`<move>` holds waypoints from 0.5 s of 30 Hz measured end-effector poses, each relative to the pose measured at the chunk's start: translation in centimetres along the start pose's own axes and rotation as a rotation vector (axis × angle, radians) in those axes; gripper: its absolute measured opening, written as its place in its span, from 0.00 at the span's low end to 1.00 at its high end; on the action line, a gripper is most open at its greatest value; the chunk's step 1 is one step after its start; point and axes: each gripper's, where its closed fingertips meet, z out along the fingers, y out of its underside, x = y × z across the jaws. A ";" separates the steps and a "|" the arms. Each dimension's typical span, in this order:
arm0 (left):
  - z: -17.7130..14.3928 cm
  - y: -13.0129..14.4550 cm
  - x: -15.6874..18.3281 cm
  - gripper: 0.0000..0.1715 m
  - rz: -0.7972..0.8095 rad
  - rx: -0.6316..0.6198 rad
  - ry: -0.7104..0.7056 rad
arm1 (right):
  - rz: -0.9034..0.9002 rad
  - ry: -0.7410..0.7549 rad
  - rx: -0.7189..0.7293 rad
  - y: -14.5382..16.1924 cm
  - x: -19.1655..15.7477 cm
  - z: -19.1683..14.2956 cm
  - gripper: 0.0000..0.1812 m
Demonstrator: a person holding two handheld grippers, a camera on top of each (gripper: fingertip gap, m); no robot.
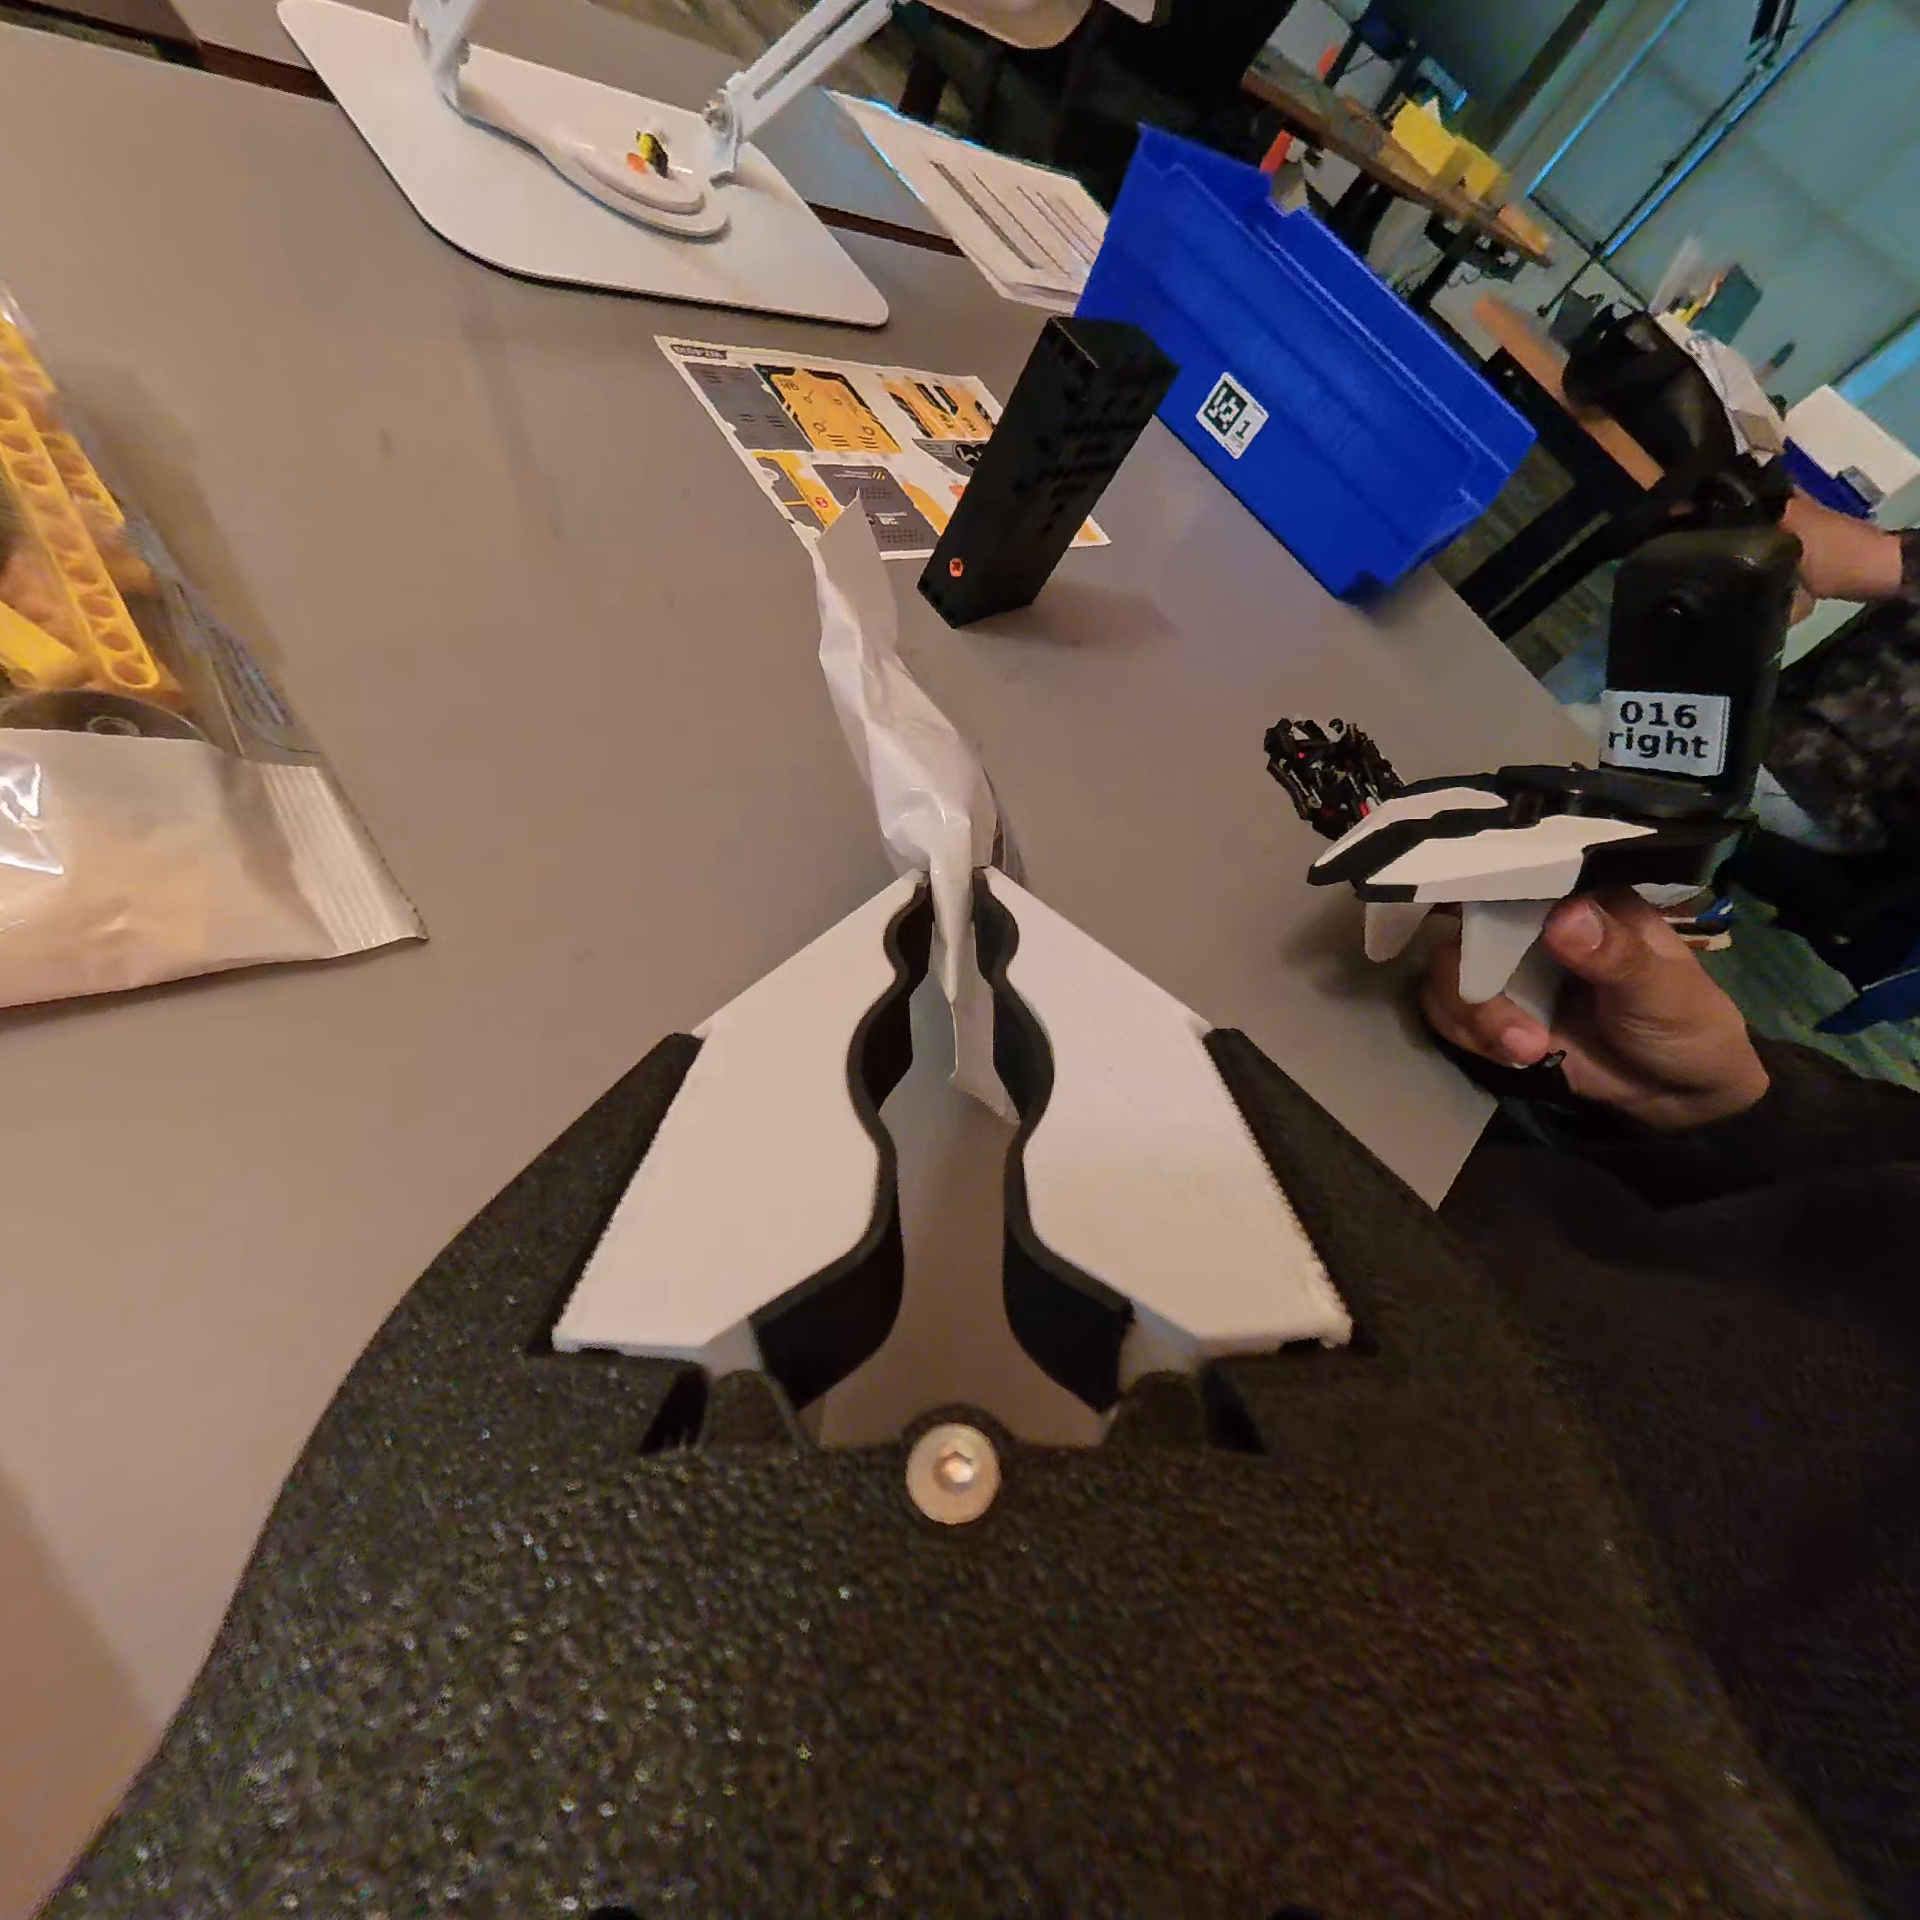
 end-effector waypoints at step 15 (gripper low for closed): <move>-0.7 -0.7 0.2 0.04 -0.053 0.045 0.020 | -0.011 0.003 -0.006 0.1 0.0 0.1 0.06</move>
